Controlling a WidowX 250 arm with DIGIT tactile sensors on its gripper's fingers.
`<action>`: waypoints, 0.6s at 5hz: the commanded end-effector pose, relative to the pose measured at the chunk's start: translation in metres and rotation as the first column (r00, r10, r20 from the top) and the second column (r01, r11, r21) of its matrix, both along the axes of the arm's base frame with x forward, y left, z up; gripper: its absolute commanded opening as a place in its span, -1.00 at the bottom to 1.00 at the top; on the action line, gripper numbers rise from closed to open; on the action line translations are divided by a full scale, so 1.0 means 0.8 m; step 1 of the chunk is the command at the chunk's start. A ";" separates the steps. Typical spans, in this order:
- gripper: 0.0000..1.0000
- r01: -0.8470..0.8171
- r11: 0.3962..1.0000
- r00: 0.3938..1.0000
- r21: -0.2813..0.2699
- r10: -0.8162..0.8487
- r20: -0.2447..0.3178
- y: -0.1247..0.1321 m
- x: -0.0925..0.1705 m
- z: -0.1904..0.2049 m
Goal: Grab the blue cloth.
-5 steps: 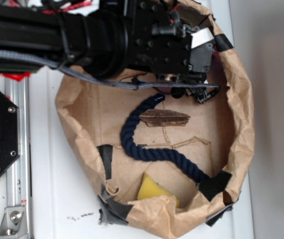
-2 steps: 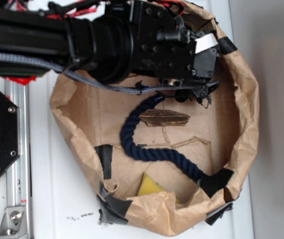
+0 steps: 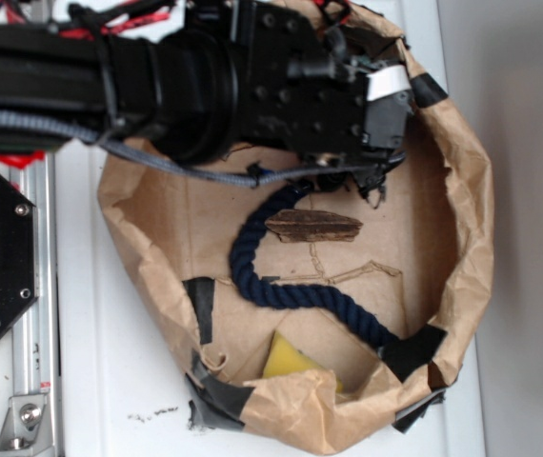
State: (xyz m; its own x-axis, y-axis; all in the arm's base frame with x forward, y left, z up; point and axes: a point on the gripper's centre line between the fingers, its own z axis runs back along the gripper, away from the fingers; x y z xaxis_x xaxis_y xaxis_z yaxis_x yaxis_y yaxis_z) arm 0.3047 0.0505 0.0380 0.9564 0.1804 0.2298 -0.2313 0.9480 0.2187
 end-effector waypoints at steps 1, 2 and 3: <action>-1.00 0.373 0.926 0.926 -0.055 -0.376 -0.038 -0.076 -0.033 0.099; -1.00 0.451 0.884 0.883 -0.126 -0.462 -0.080 -0.074 -0.041 0.107; -1.00 0.422 0.895 0.893 -0.142 -0.438 -0.104 -0.062 -0.040 0.105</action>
